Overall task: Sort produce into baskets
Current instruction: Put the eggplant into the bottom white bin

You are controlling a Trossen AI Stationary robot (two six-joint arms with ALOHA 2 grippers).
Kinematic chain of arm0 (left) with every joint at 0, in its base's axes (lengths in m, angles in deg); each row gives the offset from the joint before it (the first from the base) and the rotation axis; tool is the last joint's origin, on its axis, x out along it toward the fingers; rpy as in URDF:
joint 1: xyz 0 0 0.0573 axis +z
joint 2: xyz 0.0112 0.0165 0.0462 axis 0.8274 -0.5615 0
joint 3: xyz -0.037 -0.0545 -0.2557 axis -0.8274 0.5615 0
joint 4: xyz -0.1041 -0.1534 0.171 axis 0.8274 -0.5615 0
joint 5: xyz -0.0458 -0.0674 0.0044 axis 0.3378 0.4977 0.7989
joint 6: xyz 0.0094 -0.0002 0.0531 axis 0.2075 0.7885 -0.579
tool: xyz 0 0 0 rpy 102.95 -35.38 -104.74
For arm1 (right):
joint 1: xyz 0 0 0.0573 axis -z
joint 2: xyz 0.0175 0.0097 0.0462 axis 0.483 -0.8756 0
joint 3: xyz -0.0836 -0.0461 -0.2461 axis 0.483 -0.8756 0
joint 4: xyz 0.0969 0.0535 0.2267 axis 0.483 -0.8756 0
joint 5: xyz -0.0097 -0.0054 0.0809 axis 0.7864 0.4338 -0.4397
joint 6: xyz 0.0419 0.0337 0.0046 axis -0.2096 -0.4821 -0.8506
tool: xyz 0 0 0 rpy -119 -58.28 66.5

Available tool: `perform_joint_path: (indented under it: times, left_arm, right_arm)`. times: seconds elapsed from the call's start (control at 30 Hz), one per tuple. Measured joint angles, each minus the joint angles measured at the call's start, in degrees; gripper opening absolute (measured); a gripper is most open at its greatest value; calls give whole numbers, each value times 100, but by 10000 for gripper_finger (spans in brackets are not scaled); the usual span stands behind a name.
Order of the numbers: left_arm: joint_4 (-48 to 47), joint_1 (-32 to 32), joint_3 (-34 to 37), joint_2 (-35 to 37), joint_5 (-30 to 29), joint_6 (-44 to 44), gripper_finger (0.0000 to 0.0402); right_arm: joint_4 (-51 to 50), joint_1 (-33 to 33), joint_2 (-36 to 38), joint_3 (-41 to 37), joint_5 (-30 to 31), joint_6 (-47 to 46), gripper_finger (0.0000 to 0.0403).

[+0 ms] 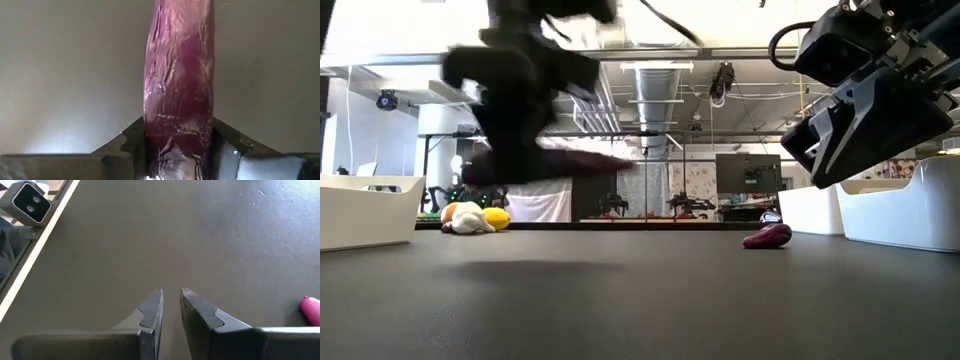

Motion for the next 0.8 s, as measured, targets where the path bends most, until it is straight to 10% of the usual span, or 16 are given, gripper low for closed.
perform_joint_path:
  times: [0.37, 0.8]
  left_arm:
    - [-310, -721, 2068, 3333, -359, 4456, 132]
    - [-1291, -1703, 2570, 3725, 596, 6979, 132]
  right_arm:
    - [292, 15, 0, 46, 3, 499, 59]
    - [571, 17, 0, 47, 5, 1013, 59]
